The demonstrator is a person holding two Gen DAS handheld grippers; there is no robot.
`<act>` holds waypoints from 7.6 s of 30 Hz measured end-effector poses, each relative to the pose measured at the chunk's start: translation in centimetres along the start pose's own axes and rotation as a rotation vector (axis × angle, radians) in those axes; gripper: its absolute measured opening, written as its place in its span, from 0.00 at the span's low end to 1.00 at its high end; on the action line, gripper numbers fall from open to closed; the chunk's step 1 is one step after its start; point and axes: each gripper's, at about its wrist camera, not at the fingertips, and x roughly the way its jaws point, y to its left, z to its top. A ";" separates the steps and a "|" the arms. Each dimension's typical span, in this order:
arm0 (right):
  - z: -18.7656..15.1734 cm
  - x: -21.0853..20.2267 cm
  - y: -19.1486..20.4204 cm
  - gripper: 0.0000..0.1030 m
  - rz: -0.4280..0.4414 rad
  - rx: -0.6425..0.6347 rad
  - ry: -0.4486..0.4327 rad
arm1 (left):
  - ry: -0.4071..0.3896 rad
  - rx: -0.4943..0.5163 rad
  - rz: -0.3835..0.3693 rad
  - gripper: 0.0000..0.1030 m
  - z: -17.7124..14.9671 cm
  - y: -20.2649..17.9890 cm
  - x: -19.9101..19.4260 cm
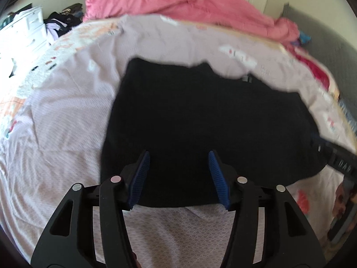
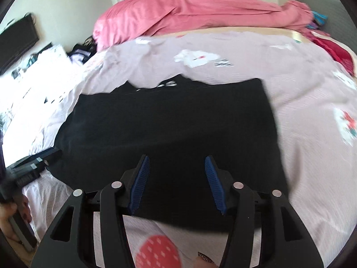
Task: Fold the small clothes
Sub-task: 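Open both grippers and withdraw from the folded shirt, then move both open grippers to the long side edge of the black shirt, then close the right gripper on the shirt edge while the left gripper grasps beside it, then lift the grasped edge with both grippers and fold it over the shirt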
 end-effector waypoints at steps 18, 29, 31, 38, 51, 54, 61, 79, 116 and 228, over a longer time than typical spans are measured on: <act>2.1 5.2 -1.4 0.71 -0.150 -0.034 0.058 | -0.011 0.009 -0.034 0.51 -1.5 0.4 0.6; -2.3 0.5 -4.1 0.71 -0.185 0.021 0.035 | -0.011 -0.003 -0.037 0.51 -1.8 0.8 0.3; -2.9 0.1 -4.6 0.71 -0.184 0.031 0.033 | -0.010 -0.001 -0.034 0.51 -1.9 0.7 0.1; -4.0 -1.4 -4.8 0.74 -0.207 0.054 0.049 | -0.011 -0.014 -0.035 0.51 -2.2 1.0 -0.6; -5.9 -6.0 -3.8 0.81 -0.149 0.113 -0.020 | -0.019 -0.031 -0.035 0.65 -2.7 1.4 -2.5; -5.8 -7.2 -2.7 0.85 -0.131 0.098 -0.051 | -0.027 -0.047 -0.032 0.65 -2.9 1.9 -3.3; -5.2 -9.1 0.2 0.91 -0.097 0.057 -0.104 | -0.049 -0.074 -0.009 0.78 -3.1 3.6 -5.2; -3.6 -9.1 8.2 0.95 -0.038 -0.121 -0.133 | -0.104 -0.140 0.066 0.91 -3.4 7.9 -8.7; -5.3 6.0 21.7 0.96 -0.131 -0.573 -0.009 | -0.090 -0.221 0.143 0.91 0.7 13.1 -5.2; -7.4 -4.9 -4.5 0.18 0.032 0.414 -0.269 | 0.151 -0.018 -0.593 0.49 9.8 -19.6 6.2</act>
